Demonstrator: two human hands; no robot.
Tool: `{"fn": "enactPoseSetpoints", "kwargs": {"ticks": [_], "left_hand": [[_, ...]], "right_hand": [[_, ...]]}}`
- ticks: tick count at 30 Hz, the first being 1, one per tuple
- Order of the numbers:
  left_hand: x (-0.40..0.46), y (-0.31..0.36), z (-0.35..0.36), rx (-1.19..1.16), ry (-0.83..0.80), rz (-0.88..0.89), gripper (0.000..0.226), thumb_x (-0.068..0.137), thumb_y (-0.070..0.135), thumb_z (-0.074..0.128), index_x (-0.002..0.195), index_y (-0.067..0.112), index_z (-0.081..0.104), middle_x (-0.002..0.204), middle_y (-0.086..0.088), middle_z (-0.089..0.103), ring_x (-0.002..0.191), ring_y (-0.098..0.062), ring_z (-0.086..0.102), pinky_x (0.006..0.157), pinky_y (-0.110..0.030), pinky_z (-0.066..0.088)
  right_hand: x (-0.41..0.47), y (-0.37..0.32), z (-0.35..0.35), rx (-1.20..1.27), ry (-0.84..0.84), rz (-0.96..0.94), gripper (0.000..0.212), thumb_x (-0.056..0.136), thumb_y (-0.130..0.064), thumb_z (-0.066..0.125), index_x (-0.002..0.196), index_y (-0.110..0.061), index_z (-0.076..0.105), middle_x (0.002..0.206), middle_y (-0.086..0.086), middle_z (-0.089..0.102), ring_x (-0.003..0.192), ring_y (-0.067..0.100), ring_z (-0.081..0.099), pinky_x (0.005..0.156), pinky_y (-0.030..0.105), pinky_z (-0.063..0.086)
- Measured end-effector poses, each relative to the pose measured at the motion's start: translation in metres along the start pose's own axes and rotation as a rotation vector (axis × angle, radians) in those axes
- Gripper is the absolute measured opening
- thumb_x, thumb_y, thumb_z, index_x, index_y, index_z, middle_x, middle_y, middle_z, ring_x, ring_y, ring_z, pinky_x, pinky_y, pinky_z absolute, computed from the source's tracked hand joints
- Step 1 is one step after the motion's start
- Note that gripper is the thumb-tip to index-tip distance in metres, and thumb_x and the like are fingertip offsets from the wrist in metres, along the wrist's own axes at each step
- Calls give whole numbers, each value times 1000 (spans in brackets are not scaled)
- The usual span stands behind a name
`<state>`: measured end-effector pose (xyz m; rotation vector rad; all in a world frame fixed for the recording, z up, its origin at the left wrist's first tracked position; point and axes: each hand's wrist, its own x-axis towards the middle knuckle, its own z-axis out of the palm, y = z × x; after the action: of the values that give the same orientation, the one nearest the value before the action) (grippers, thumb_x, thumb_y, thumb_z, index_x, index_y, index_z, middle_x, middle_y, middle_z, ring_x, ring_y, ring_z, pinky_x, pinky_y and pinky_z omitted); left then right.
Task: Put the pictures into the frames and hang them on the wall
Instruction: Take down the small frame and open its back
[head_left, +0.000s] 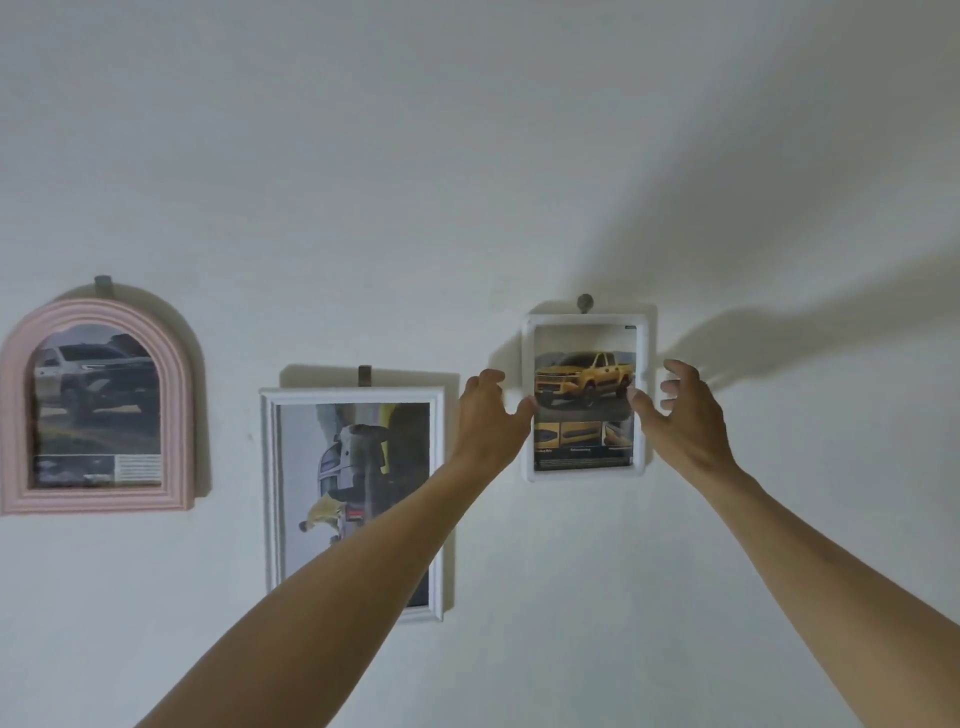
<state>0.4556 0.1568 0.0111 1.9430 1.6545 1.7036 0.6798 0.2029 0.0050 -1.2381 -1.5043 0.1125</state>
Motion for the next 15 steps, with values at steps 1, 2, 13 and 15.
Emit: {"fn": "enactPoseSetpoints", "kwargs": {"ticks": [1, 2, 13, 15], "left_hand": [[1, 1, 5, -18, 7, -29, 50, 92, 32, 63, 135, 11, 47, 126, -5, 56, 114, -18, 54, 88, -22, 41], [2, 1, 10, -28, 19, -46, 48, 92, 31, 64, 133, 11, 49, 122, -3, 59, 110, -17, 56, 87, -21, 41], [-4, 15, 33, -103, 109, -127, 19, 91, 7, 61, 109, 11, 64, 85, 10, 59, 83, -13, 59, 58, -8, 39], [-6, 17, 31, -113, 112, -118, 21, 92, 9, 62, 113, 12, 61, 86, 12, 57, 82, -11, 59, 55, -6, 39]], "right_hand": [[3, 4, 1, 3, -27, -1, 64, 90, -49, 63, 142, -22, 38, 130, 5, 56, 113, 25, 60, 98, 46, 49], [6, 8, 1, 13, -50, -3, 63, 90, -47, 64, 142, -21, 39, 128, 5, 57, 111, 25, 61, 98, 45, 50], [20, 27, 1, 208, -85, -17, 29, 94, -14, 66, 122, -12, 60, 107, 2, 68, 85, 14, 63, 67, 7, 41], [19, 26, -1, 225, -70, -31, 28, 94, -14, 66, 122, -13, 61, 105, 0, 67, 80, 8, 61, 66, 4, 39]]}}
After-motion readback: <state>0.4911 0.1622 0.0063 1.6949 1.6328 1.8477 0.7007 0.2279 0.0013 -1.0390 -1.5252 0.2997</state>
